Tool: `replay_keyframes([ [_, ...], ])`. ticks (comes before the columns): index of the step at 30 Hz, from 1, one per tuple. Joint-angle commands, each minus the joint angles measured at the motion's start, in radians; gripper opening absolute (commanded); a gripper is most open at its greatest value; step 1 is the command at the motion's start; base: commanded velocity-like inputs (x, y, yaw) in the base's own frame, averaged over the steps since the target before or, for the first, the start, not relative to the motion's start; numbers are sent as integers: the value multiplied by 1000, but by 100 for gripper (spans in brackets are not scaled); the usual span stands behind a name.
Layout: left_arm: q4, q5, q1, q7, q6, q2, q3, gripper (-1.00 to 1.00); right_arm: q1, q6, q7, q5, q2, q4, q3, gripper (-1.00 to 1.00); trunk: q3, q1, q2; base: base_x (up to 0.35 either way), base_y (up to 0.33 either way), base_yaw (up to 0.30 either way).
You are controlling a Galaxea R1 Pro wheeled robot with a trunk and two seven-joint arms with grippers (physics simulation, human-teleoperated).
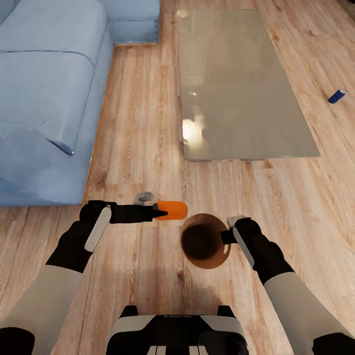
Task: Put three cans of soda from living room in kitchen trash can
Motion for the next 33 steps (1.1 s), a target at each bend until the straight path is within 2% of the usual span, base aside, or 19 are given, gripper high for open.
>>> replay_keyframes([
  [1,0,35,-1,0,0,17,-13,-100,-9,0,7,-21,1,16,0,-100,3,-4,7,0,0,0],
  [2,1,65,-1,-1,0,32,-25,-100,-14,0,7,-21,2,27,-1,-100,6,-8,14,0,0,0],
  [5,2,103,-1,-1,0,51,-60,-100,-22,0,7,-20,5,40,-1,-100,16,-19,35,0,0,0],
  [12,2,133,-2,-1,0,61,-93,-100,-29,0,7,-20,4,53,-1,-100,38,-46,84,0,0,0],
  [17,-4,183,-3,-1,0,70,-118,-100,-35,0,7,-20,3,61,0,-100,53,-65,119,0,0,0],
  [19,-6,197,-4,-1,0,76,-136,-100,-36,0,7,-20,3,63,0,-100,60,-73,133,0,0,0],
  [20,-7,206,-8,-2,0,79,-167,-100,-36,0,7,-20,4,63,0,-100,60,-73,133,0,0,0],
  [22,-9,245,-13,-2,0,81,-205,-100,-37,0,7,-20,5,64,1,-100,60,-73,133,0,0,0],
  [23,-12,272,-14,-2,0,81,-218,-100,-37,0,7,-20,6,64,1,-100,60,-73,133,0,0,0],
  [25,-23,304,-15,-1,0,82,-231,-100,-37,0,7,-20,6,65,2,-100,60,-73,133,0,0,0],
  [27,-26,313,-15,0,0,82,-247,-100,-37,0,7,-20,7,65,2,-100,60,-73,133,0,0,0],
  [30,-20,318,-16,15,0,77,-303,-100,-37,0,7,-19,10,65,3,-100,60,-73,133,0,0,0],
  [33,-7,319,-16,56,0,70,-323,-100,-37,0,7,-17,12,66,4,-100,60,-73,133,0,0,0],
])
